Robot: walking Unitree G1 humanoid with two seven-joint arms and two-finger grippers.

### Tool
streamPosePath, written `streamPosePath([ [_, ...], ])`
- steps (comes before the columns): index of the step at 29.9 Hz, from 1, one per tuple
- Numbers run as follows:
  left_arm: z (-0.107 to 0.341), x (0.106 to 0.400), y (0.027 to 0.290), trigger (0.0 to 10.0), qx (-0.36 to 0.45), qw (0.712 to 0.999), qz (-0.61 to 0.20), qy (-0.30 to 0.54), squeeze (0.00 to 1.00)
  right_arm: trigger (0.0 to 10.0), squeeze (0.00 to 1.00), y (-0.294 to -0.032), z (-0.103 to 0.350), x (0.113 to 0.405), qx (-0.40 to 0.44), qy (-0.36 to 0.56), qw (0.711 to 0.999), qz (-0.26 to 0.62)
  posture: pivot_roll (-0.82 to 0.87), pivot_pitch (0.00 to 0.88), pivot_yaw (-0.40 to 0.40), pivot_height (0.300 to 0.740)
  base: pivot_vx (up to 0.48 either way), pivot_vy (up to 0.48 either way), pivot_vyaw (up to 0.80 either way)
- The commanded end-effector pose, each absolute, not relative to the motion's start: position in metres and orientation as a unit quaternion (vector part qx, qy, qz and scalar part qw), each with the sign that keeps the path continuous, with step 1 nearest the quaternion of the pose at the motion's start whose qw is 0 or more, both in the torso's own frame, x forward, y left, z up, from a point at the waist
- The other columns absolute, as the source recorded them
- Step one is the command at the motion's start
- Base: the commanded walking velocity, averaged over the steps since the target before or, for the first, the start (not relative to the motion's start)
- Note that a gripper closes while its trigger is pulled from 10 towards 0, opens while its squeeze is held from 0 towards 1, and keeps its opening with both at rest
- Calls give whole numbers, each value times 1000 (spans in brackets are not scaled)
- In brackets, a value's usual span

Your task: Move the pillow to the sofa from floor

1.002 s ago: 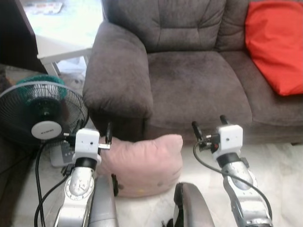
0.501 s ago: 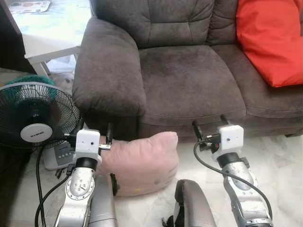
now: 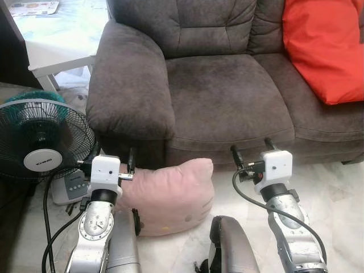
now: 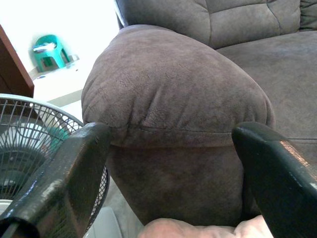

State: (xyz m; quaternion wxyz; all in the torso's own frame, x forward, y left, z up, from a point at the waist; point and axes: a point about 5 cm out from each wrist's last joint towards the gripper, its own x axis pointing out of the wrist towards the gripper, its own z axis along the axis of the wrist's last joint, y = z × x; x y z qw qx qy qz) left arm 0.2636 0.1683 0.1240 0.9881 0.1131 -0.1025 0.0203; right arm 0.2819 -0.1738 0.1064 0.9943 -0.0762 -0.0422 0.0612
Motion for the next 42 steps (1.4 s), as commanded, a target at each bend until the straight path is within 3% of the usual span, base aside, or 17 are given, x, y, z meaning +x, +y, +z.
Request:
streamPosePath([
  [1,125,264,168,10000,115,988,22,-103,0,10000,0,-174,104,282,-77,-31,995,59,126,133,-64,514,0,0,0],
  [7,125,264,169,10000,115,988,23,-102,0,10000,0,-174,104,282,-78,-36,994,63,128,135,-65,480,0,0,0],
  [29,119,264,172,10000,103,990,33,-86,0,10000,0,-171,104,280,-87,-40,993,75,127,137,-64,480,0,0,0],
  [37,118,264,173,10000,105,991,35,-81,0,10000,0,-168,104,278,-83,-41,992,86,128,138,-64,480,0,0,800],
  [42,115,265,172,10000,103,992,27,-73,0,10000,0,-170,104,279,-76,-40,993,80,128,138,-64,480,0,0,0],
])
